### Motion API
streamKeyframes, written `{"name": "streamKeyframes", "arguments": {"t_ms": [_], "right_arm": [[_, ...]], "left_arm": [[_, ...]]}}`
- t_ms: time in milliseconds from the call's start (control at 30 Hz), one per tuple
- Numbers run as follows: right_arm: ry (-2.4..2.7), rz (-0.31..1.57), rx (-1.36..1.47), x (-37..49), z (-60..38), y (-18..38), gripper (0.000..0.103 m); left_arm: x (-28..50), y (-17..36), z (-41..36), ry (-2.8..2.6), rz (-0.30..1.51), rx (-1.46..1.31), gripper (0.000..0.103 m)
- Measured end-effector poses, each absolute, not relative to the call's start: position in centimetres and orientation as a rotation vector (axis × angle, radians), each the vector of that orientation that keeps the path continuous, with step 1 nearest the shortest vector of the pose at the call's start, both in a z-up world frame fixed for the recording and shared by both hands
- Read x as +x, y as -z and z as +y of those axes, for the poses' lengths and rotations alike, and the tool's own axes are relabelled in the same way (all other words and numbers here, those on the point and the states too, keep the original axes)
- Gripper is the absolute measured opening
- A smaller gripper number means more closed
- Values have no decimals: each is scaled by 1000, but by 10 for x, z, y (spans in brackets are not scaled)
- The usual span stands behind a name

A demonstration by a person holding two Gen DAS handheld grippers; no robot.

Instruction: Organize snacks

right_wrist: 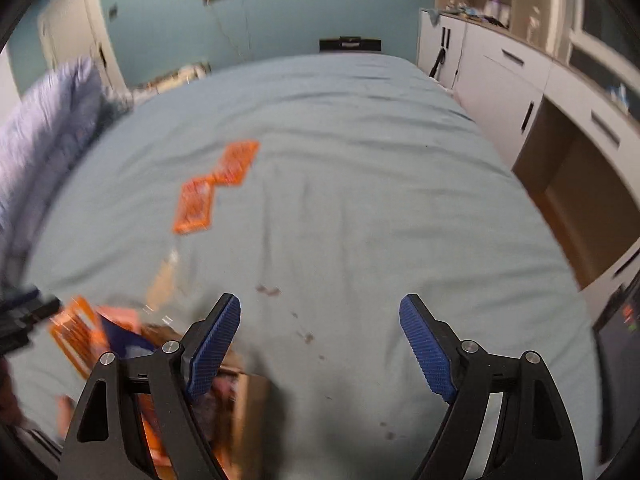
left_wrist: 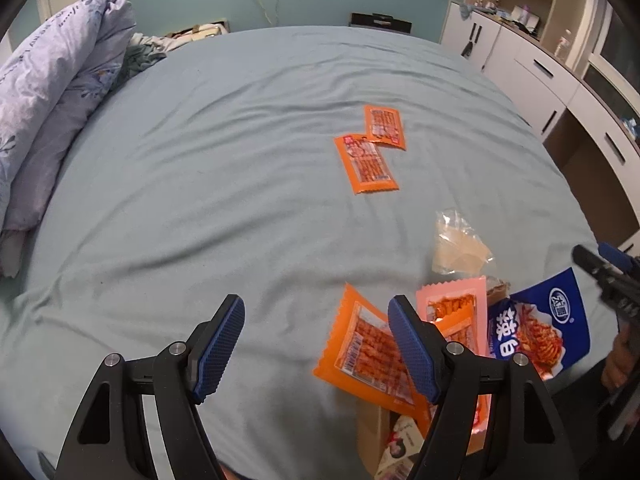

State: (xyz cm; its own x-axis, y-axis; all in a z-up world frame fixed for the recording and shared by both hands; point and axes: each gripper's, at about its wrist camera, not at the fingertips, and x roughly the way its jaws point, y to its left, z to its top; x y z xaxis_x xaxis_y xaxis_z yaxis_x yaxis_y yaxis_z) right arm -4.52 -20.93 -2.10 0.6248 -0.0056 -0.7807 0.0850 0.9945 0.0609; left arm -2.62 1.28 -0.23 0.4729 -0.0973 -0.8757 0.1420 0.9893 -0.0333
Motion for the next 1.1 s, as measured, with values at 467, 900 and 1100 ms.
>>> {"name": "streamKeyframes", "arguments": {"t_ms": [467, 900, 1100], "right_arm": [[73, 1015, 28, -6, -186, 32, 82], [32, 1061, 154, 2, -213, 31, 82], [19, 1074, 158, 3, -214, 31, 82]], "left_arm": [[-22, 3, 9, 134, 1071, 77, 75], [-24, 2, 8, 127, 1069, 97, 75], [-22, 3, 9, 126, 1072, 94, 75]]}}
